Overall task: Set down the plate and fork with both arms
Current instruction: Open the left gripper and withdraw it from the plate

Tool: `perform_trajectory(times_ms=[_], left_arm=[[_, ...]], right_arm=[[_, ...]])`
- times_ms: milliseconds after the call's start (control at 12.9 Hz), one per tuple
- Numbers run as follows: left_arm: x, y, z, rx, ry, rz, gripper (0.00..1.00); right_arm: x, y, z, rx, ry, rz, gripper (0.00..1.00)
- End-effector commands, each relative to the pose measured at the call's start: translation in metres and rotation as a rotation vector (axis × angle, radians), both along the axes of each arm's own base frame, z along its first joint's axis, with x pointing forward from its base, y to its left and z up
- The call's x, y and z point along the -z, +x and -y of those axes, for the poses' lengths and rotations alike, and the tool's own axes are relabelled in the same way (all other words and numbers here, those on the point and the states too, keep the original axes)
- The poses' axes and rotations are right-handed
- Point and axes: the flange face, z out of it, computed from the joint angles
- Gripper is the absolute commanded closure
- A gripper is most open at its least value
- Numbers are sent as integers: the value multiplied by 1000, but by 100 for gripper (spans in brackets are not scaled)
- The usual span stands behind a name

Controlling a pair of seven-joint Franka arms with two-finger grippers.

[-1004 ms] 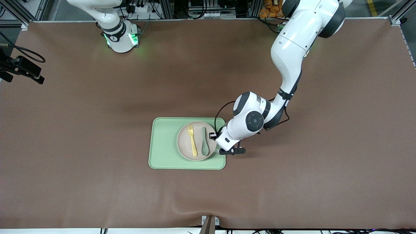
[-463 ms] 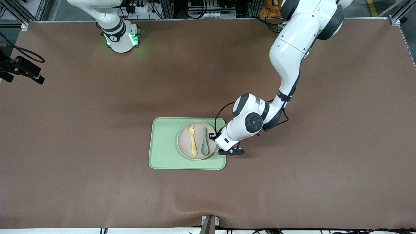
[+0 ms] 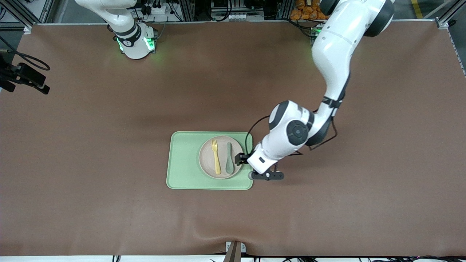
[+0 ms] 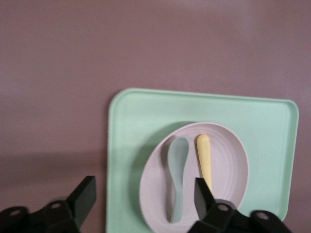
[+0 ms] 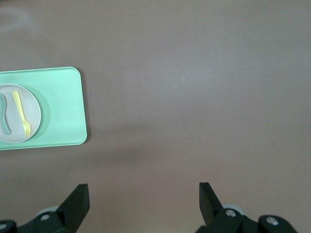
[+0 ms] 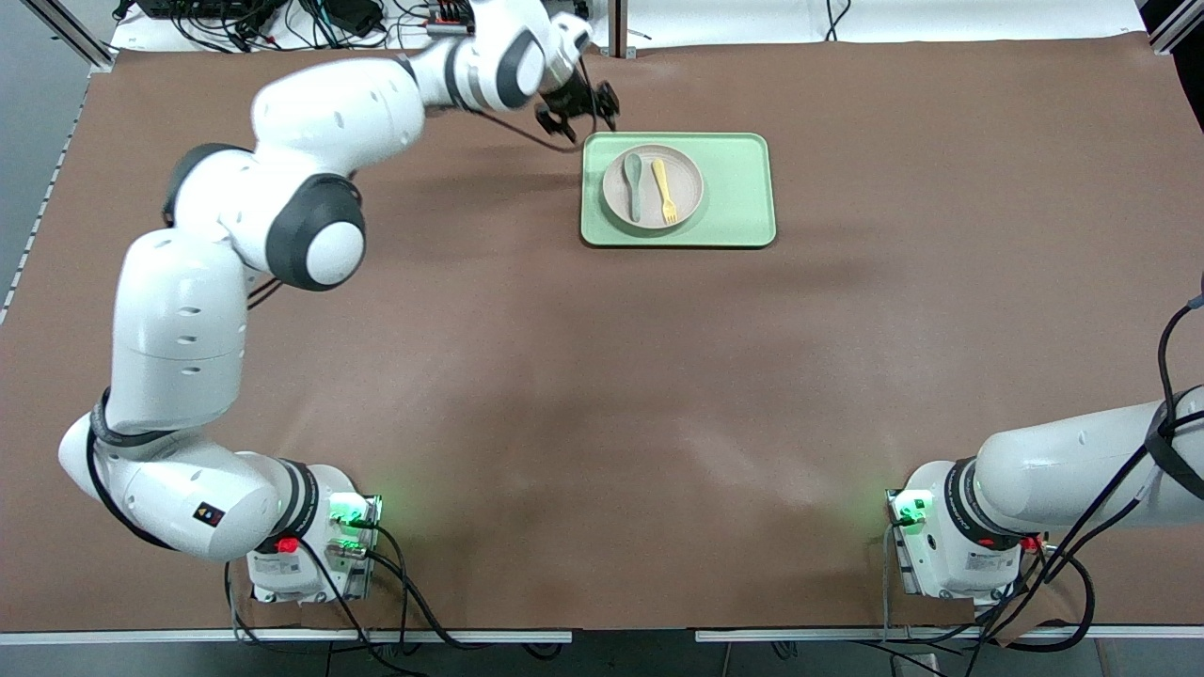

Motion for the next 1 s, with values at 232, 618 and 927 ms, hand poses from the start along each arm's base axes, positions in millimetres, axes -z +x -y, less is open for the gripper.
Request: perform_trajectory(times_ms=[232, 618, 927], left_arm=[[-159, 11, -131, -40, 194, 59, 0], [-258, -14, -243, -152, 240, -13, 0], [-312, -51, -302, -108, 267, -46, 0]], right_arm=[[-2, -1, 2, 10, 18, -1, 0], [2, 3, -2, 1, 18, -1, 0], [35, 23, -13, -26, 19, -60, 0]])
